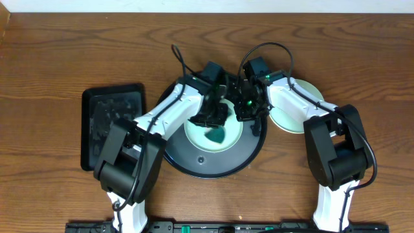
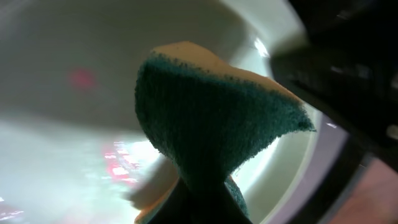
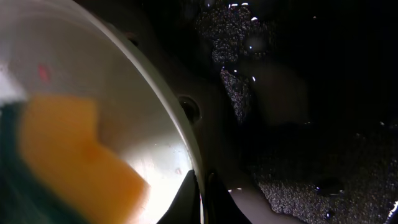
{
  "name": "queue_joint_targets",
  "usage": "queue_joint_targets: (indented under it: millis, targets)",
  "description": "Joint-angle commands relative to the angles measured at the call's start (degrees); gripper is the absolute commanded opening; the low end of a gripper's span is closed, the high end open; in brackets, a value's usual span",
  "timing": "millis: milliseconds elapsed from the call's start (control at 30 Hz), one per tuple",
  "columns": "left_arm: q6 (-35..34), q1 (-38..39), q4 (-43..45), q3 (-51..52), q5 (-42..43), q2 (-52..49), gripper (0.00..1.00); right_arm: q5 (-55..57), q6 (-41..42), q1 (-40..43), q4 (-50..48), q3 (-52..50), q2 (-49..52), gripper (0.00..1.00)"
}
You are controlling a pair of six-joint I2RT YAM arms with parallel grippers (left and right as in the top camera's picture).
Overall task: Clean dirty plates on tray and stack at the side
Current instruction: 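Scrub the last green plate with the sponge in the left gripper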
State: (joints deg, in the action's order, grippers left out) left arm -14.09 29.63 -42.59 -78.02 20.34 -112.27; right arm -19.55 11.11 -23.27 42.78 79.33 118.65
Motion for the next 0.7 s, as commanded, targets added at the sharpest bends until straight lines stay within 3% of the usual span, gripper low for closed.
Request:
queue_joint_targets:
  millis: [0,200,333,467,667]
  targets:
    - [-2.7,-0.2,0.3,0.7,-2.3,-0.2,0.08,-0.5,0.6,-0.3,0.0,-1.3,0.6,0.03]
    - [-18.9,-0.3,-4.0,0.7,-29.2,-0.2,0.07,-0.5,0.6,-0.3,0.0,-1.3,0.6,0.03]
    - [-20.9,-0.3,-6.0,0.7,-35.0,-0.2,0.07,-0.5,0.6,-0.3,0.0,-1.3,0.6,0.03]
    - [-16.5,-0.1,-5.3,0.7,-30.2,-0.2,0.07,-0.4,0.6,-0.3,0.0,-1.3,0.6,0.03]
    - [1.7,0.3,-0.3,0.7,-2.4,-0.2,0.07,-0.5,0.6,-0.3,0.0,-1.3,0.6,0.03]
